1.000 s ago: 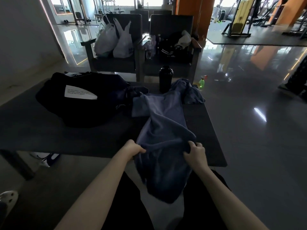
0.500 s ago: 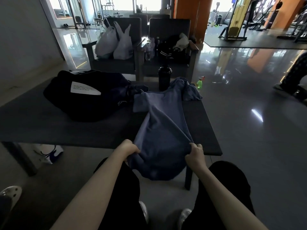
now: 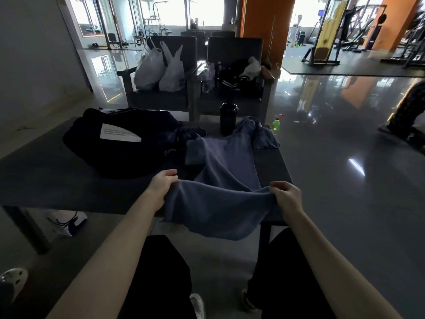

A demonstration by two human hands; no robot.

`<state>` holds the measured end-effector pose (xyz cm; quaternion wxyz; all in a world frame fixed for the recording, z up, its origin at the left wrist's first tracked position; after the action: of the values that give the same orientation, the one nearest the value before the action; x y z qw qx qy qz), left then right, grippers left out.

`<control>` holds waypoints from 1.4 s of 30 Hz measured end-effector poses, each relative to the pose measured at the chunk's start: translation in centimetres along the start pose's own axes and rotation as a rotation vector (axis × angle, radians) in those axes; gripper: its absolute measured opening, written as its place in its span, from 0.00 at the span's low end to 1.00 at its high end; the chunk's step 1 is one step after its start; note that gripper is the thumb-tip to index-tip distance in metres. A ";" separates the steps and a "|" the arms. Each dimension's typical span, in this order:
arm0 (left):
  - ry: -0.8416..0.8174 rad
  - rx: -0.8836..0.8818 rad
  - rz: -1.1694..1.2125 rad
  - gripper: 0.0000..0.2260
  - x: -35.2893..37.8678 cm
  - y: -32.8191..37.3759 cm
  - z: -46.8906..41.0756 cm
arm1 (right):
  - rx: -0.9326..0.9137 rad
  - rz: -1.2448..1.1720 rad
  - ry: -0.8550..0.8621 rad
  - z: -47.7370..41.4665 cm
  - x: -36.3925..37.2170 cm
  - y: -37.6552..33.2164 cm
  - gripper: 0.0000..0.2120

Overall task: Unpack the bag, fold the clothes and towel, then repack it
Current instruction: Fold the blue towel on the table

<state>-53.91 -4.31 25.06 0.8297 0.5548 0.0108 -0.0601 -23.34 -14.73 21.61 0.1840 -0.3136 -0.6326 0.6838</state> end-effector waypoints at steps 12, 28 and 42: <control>-0.041 0.062 -0.672 0.30 3.0 -3.3 -6.6 | -0.148 0.413 -0.356 -4.0 3.9 3.3 0.21; -0.113 0.315 -0.988 0.27 0.1 -5.0 -4.7 | -0.613 0.858 -0.497 -1.2 1.4 6.2 0.10; 0.139 0.351 -0.800 0.10 -0.5 -2.6 -3.0 | -0.598 1.007 -0.558 -0.1 1.1 6.6 0.21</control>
<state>-54.53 -2.45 21.53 0.6316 0.6423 0.2699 -0.3401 -23.11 -14.84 14.97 -0.4258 -0.4202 -0.5954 0.5363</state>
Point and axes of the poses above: each hand's wrist, its own z-axis away from the middle knuckle, its own x-axis out of the palm, y = z × x, the point moved 1 cm from there along -z, towards the middle knuckle, and after that the axes turned 4 degrees about -x, right-handed, at the moved point
